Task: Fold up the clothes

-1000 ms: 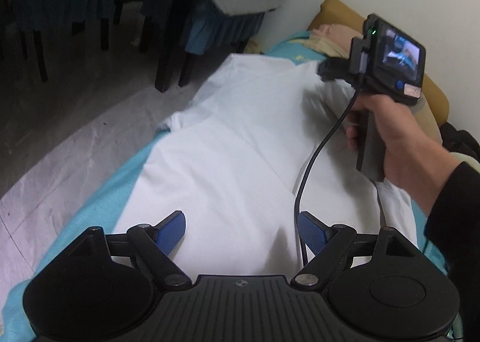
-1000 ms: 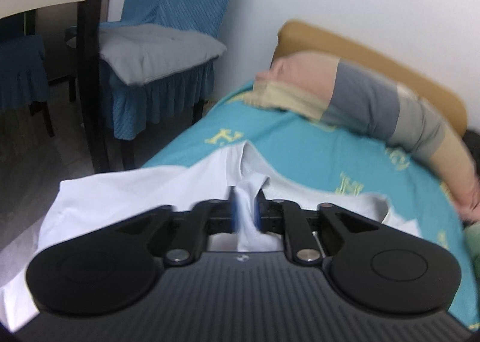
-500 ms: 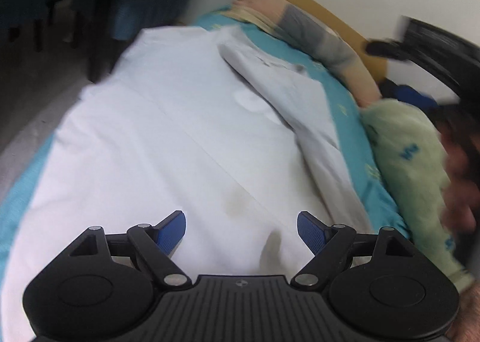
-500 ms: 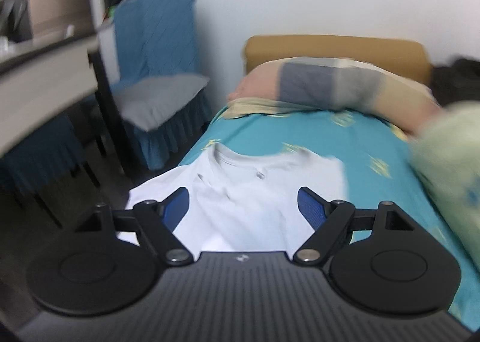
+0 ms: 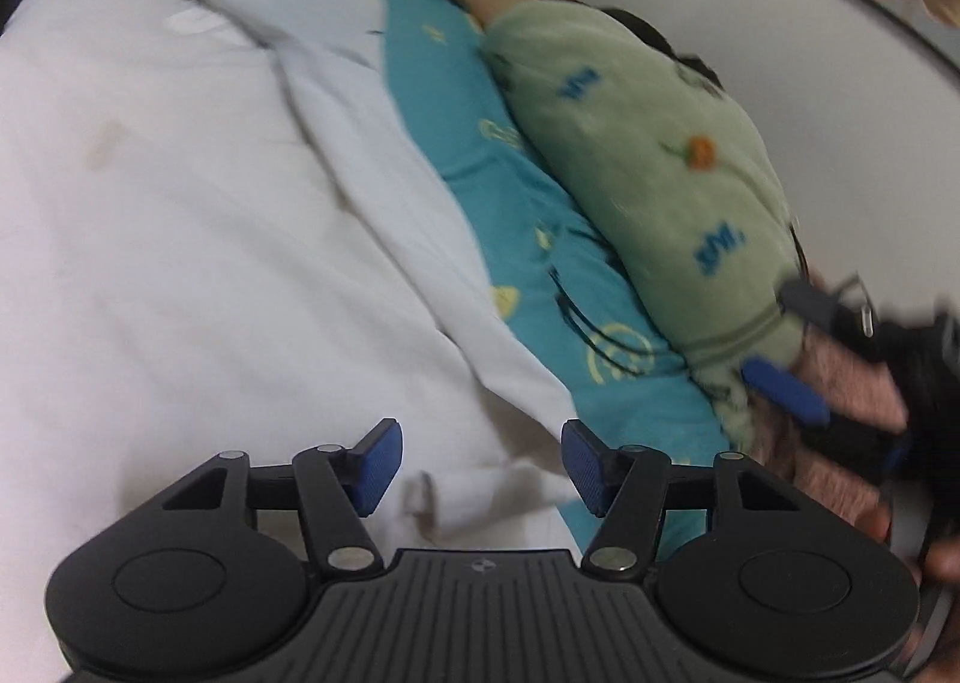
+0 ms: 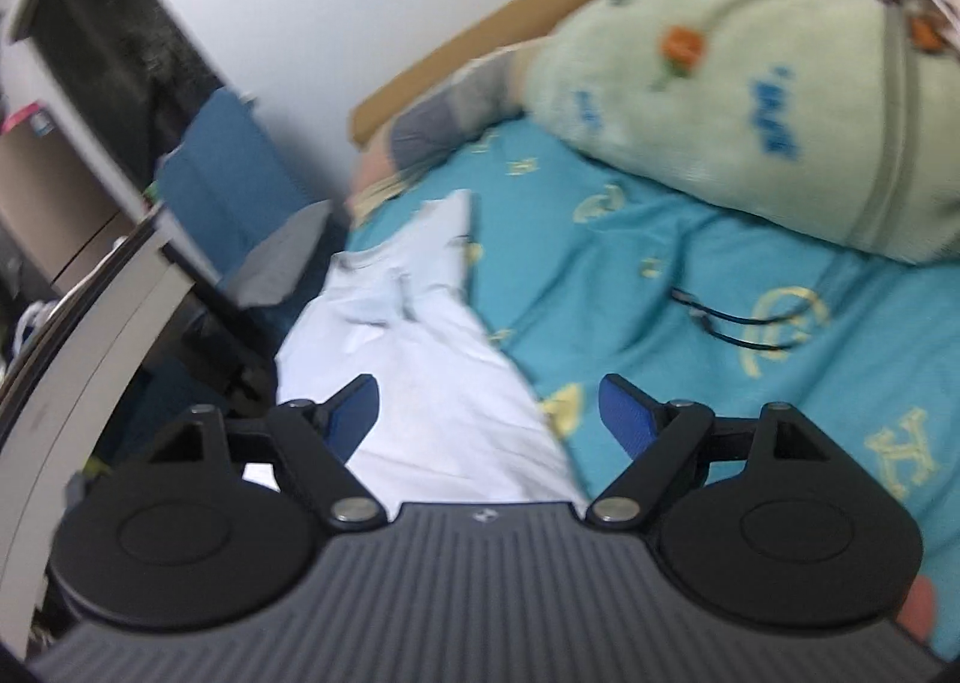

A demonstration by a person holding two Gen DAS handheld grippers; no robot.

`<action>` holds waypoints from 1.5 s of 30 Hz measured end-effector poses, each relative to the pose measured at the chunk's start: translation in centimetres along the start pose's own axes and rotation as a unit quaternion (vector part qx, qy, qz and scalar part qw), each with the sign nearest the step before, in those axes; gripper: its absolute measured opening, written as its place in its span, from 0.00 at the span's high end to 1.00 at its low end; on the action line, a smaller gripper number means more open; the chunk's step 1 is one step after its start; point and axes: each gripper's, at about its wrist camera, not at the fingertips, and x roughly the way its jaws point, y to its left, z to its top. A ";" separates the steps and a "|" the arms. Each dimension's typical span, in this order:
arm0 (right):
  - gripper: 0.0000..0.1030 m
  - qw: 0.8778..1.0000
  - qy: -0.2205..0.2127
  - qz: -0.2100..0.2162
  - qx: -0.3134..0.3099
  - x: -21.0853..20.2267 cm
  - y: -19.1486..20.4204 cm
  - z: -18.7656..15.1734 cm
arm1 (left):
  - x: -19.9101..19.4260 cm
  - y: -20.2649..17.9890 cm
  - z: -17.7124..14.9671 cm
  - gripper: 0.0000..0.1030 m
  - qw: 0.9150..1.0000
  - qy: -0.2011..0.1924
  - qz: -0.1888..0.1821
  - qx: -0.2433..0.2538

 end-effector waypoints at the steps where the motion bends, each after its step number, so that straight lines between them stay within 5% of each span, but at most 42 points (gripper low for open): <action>1: 0.20 1.000 0.000 0.003 0.008 0.0 -0.4 0.2 | 0.5 -0.8 -0.2 0.41 1.000 0.004 0.005 0.023; 9: 0.20 0.999 0.030 0.020 0.015 1.4 -1.8 0.4 | 4.3 -5.0 -2.3 0.41 0.981 0.027 0.079 0.178; 13: 0.20 0.998 0.035 0.029 0.032 1.5 -2.6 0.4 | 5.3 -6.9 -4.1 0.47 0.960 0.063 0.099 0.254; 17: 0.20 0.998 0.031 0.033 0.046 1.6 -2.9 0.7 | 5.1 -7.5 -5.1 0.46 0.952 0.076 0.112 0.274; 23: 0.20 0.997 0.042 0.036 0.045 1.7 -2.9 0.5 | 5.0 -7.3 -4.9 0.46 0.956 0.065 0.128 0.255; 24: 0.20 0.998 0.041 0.035 0.041 1.7 -2.8 0.5 | 5.1 -7.6 -4.8 0.49 0.957 0.059 0.127 0.256; 26: 0.20 0.998 0.039 0.032 0.035 1.6 -2.7 0.5 | 5.2 -8.1 -4.7 0.82 0.956 0.050 0.122 0.262; 28: 0.20 0.998 0.039 0.030 0.030 1.5 -2.6 0.5 | 4.6 -8.2 -3.9 0.96 0.963 0.037 0.116 0.239; 30: 0.20 0.999 0.039 0.023 0.028 1.5 -2.7 0.4 | 3.9 -8.1 -3.0 0.96 0.971 0.025 0.109 0.211; 34: 0.20 0.999 0.035 0.014 0.018 1.3 -2.6 0.4 | -1.5 -6.0 -1.1 0.97 0.999 -0.017 0.037 0.029; 36: 0.20 0.999 0.038 0.011 0.009 1.5 -2.4 0.2 | -4.6 -4.5 -1.2 0.97 0.996 -0.042 -0.018 -0.079; 40: 0.20 0.998 0.059 0.007 0.002 2.5 -2.1 -0.3 | -8.0 -2.3 -3.8 0.97 0.981 -0.065 -0.009 -0.182; 43: 0.20 0.998 0.065 0.001 -0.009 2.8 -1.7 -0.6 | -7.4 -0.5 -5.8 0.97 0.971 -0.028 0.058 -0.229; 45: 0.20 0.997 0.069 -0.001 -0.016 3.0 -1.4 -0.8 | -6.1 0.1 -6.5 0.97 0.969 0.003 0.115 -0.218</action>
